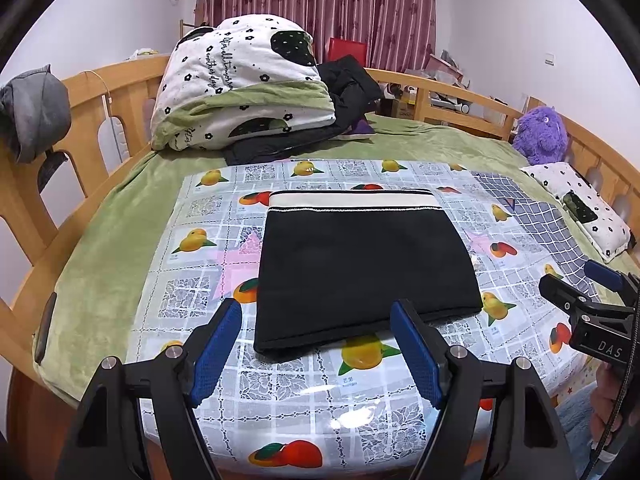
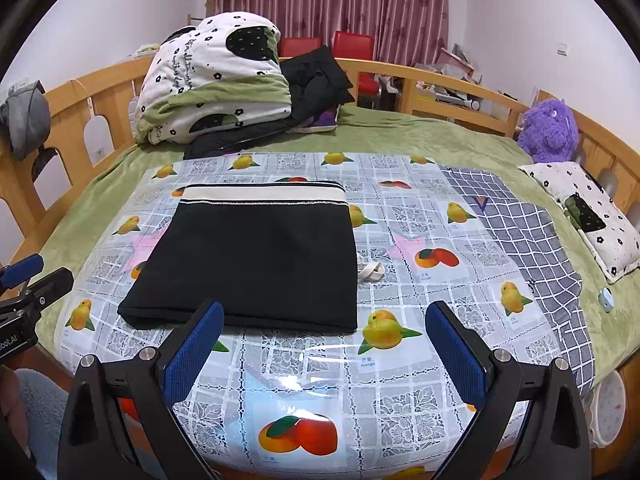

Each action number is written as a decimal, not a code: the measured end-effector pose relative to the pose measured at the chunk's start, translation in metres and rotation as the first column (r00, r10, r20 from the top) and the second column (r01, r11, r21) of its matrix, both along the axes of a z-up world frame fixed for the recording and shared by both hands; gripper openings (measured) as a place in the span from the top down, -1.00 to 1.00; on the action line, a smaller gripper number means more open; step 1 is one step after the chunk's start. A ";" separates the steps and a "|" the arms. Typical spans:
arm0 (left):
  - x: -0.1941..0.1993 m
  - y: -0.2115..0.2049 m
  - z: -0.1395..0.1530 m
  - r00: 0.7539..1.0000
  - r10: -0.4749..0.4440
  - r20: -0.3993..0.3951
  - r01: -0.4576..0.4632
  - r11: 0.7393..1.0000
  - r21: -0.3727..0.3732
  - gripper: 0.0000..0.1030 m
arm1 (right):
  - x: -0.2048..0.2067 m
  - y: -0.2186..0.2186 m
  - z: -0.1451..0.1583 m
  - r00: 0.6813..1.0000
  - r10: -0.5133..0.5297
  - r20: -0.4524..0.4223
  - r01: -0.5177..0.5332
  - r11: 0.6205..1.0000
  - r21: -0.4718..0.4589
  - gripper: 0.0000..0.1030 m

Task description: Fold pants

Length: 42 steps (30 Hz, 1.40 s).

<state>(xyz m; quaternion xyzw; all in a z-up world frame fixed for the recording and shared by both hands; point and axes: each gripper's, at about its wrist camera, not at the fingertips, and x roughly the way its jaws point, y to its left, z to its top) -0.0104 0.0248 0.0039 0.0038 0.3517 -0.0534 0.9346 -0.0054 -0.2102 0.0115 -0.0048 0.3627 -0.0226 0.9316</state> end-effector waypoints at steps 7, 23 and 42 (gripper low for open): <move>-0.001 0.000 0.000 1.000 0.001 0.000 -0.001 1.000 0.000 -0.46 | 0.000 0.000 -0.001 1.000 -0.002 -0.001 0.002 1.000 -0.001 -0.93; -0.001 -0.001 0.000 1.000 0.001 0.000 -0.001 1.000 0.001 -0.46 | 0.000 0.000 -0.002 1.000 -0.010 -0.003 0.010 1.000 -0.006 -0.93; -0.002 -0.001 0.000 1.000 0.002 0.000 -0.002 1.000 0.000 -0.46 | 0.000 0.001 -0.003 1.000 -0.012 -0.005 0.012 1.000 -0.008 -0.93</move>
